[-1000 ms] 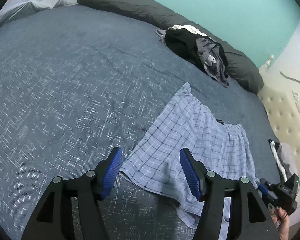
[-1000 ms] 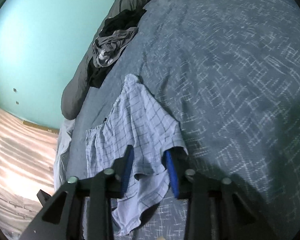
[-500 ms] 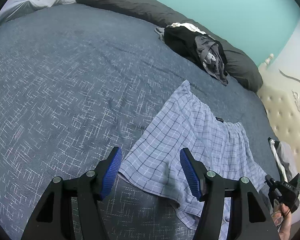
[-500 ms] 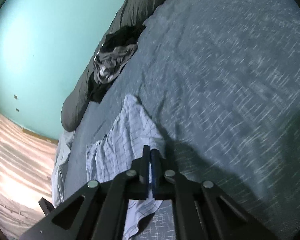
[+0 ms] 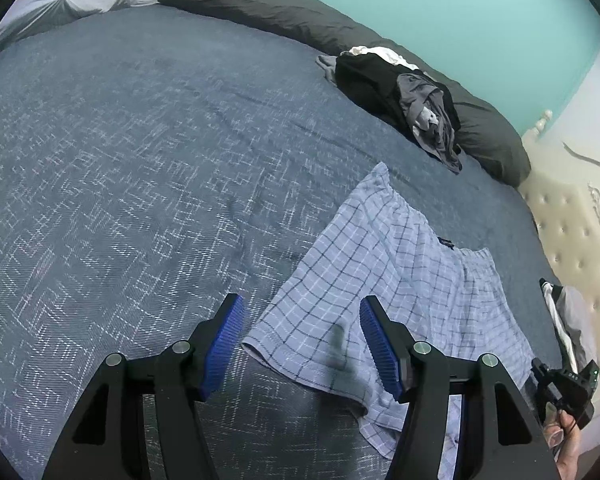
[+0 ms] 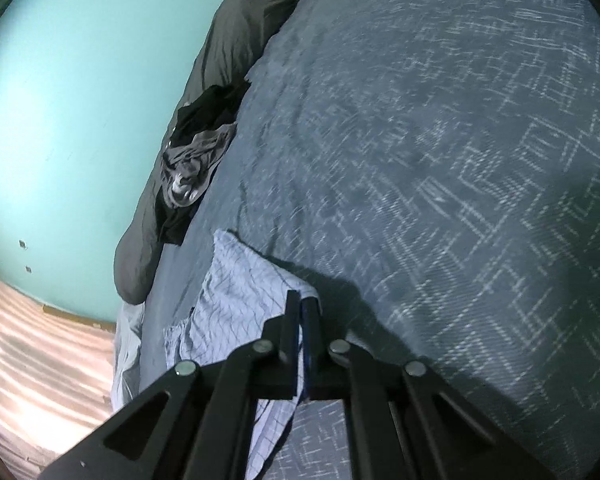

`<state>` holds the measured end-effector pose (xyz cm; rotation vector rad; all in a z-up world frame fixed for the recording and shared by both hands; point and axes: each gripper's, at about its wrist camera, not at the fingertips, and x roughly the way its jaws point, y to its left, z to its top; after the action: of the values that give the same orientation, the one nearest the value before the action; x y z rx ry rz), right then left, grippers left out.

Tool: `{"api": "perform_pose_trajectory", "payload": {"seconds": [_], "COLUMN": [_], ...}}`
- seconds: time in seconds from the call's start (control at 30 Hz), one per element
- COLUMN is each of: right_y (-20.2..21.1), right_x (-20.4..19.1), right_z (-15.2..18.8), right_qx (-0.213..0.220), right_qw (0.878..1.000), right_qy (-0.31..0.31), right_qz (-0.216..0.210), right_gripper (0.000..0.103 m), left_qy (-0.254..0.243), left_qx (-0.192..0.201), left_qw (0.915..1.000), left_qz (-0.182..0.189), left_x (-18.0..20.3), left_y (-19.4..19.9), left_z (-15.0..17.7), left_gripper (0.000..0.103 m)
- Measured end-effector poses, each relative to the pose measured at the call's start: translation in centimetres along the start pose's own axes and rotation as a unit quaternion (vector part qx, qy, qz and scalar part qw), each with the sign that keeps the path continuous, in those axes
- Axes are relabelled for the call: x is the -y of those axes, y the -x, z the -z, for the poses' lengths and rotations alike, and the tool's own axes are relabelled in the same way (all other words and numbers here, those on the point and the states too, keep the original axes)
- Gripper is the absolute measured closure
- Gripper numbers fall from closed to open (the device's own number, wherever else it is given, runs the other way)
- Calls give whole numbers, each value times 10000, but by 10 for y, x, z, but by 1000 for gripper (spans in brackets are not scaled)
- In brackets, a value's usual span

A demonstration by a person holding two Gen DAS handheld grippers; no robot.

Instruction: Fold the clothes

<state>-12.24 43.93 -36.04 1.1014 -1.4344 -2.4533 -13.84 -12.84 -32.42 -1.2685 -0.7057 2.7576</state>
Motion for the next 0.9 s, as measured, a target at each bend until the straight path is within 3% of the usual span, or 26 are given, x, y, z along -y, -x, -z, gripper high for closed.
{"api": "perform_pose_trajectory", "payload": {"seconds": [0.37,0.6,0.7,0.77,0.87,0.9], "right_y": [-8,-10,-10,-11,-11,-11], "right_x": [13,13,13,13,12,12], "right_z": [-4,-3,-3,-3,-3,-3], "right_qx": [-74,-134,-150,-157,-163,-160], "right_qw": [9998,9997,9997,9997,9997,9997], "right_qy": [-135,-133,-157,-159,-158,-162], "right_qz": [127,137,125,129,125,120], "right_gripper": [102,102,102,102,102,102], "left_qy": [78,-99,-200,-288,-260,-260], "left_qx": [-57,-446,-552,-601,-683,-688], "left_qw": [9999,9990,9983,9977,9973,9973], "left_qz": [27,-17,-54,-69,2,30], "left_x": [-15,-16,-14,-13,-13,-13], "left_y": [1,-15,-21,-24,-29,-29], "left_z": [-6,2,6,8,10,10], "left_gripper": [41,49,67,86,100,100]}}
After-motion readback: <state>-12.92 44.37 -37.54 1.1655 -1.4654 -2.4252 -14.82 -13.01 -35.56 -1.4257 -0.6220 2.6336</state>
